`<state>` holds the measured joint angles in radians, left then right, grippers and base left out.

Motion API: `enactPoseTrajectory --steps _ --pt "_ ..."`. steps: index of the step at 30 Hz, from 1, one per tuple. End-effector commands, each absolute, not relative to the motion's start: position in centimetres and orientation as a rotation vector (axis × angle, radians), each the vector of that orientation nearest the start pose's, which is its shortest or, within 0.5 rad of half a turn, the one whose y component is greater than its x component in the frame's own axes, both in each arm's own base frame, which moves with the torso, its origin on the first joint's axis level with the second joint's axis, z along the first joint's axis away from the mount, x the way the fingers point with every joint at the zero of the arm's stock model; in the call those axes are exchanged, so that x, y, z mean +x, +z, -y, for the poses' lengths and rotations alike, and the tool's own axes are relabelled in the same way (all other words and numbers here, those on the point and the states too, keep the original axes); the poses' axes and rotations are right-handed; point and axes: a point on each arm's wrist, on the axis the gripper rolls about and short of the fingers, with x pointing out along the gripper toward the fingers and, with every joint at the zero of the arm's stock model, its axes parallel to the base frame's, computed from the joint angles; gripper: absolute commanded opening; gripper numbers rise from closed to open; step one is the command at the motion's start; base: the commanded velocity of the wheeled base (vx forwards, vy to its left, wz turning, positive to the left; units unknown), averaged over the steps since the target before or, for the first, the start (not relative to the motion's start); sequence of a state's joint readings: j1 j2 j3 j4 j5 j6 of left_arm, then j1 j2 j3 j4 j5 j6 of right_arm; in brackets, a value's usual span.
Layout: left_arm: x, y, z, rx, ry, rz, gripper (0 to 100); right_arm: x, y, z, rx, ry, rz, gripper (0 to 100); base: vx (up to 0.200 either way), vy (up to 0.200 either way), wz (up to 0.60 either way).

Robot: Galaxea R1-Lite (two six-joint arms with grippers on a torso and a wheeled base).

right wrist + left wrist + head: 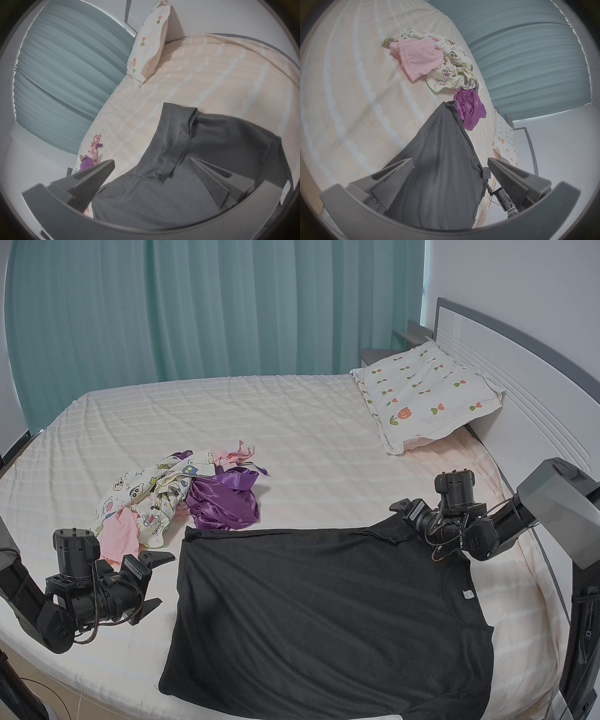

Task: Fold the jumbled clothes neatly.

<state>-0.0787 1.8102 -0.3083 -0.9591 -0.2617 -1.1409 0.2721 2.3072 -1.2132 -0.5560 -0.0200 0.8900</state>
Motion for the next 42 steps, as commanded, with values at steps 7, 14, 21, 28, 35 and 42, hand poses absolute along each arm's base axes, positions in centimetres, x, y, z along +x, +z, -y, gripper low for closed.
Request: enactPoseTrajectory --steps 7,14,21,28,35,42 --pt "24.0 5.8 2.5 -1.151 0.027 -0.697 100 45.2 1.5 -12.7 0.763 -0.057 -0.638 100 0.000 0.000 0.00" --pt "24.1 5.8 2.5 -1.151 0.027 -0.695 100 47.4 2.6 -12.8 0.781 -0.041 -0.581 100 0.000 0.000 0.00" --pt "24.1 5.7 2.5 -1.151 0.030 -0.699 100 49.8 5.6 -12.6 0.821 0.017 -0.434 100 0.000 0.000 0.00" --pt "24.2 5.3 2.5 -1.151 0.042 -0.710 100 53.3 4.7 -11.6 0.841 -0.003 -0.278 100 0.000 0.000 0.00" --pt "24.3 5.3 2.5 -1.151 0.042 -0.710 100 53.7 4.2 -11.5 0.837 -0.031 -0.264 100 0.000 0.000 0.00" --pt "24.2 5.2 2.5 -1.151 0.043 -0.712 100 52.9 4.6 -11.8 0.831 -0.032 -0.288 100 0.000 0.000 0.00"
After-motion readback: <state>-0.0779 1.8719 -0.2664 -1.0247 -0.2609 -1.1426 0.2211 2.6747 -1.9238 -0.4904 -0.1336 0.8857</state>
